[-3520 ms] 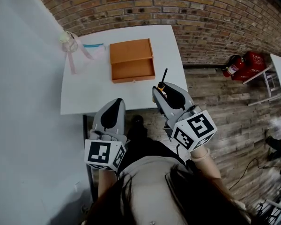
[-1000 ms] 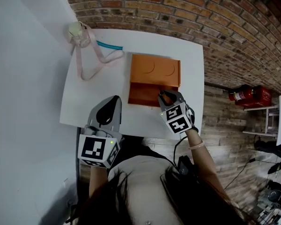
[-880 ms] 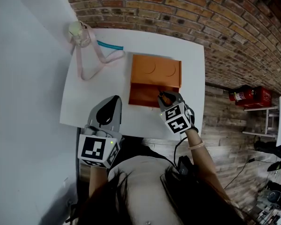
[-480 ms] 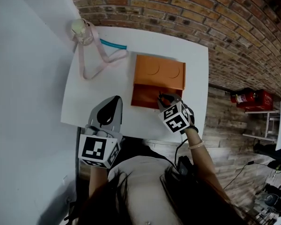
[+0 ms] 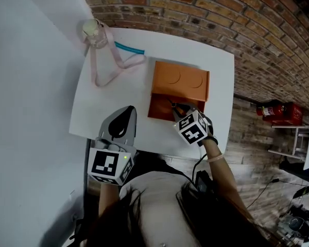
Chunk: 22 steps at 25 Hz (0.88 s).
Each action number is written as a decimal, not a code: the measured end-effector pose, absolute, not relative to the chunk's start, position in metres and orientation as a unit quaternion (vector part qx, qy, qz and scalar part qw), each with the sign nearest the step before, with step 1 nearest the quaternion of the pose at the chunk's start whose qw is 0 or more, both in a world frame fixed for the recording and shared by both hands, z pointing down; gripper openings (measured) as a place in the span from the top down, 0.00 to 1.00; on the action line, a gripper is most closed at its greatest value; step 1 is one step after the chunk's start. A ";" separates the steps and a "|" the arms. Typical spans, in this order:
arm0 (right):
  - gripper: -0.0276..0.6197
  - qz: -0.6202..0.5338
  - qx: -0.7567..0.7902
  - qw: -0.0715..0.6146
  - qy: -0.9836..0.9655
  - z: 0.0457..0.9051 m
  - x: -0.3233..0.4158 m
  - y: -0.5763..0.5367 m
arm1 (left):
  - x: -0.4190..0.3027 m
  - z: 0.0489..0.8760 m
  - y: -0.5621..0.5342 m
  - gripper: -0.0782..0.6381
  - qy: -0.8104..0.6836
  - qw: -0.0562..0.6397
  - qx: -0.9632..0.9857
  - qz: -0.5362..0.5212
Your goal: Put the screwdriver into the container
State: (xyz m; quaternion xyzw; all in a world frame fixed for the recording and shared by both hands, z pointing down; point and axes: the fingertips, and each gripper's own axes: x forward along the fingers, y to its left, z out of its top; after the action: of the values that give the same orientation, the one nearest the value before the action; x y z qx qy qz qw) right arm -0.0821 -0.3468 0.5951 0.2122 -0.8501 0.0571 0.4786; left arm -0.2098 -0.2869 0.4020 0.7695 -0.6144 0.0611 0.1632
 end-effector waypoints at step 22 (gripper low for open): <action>0.95 0.083 0.204 0.489 -0.844 0.618 -0.080 -0.349 | -0.207 0.409 -0.291 0.89 -0.611 0.169 0.770 0.073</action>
State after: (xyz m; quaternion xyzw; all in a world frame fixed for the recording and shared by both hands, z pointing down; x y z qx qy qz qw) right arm -0.0797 -0.3495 0.6178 0.2037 -0.8440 0.0834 0.4891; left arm -0.2067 -0.2914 0.4086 0.7702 -0.6105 0.0728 0.1695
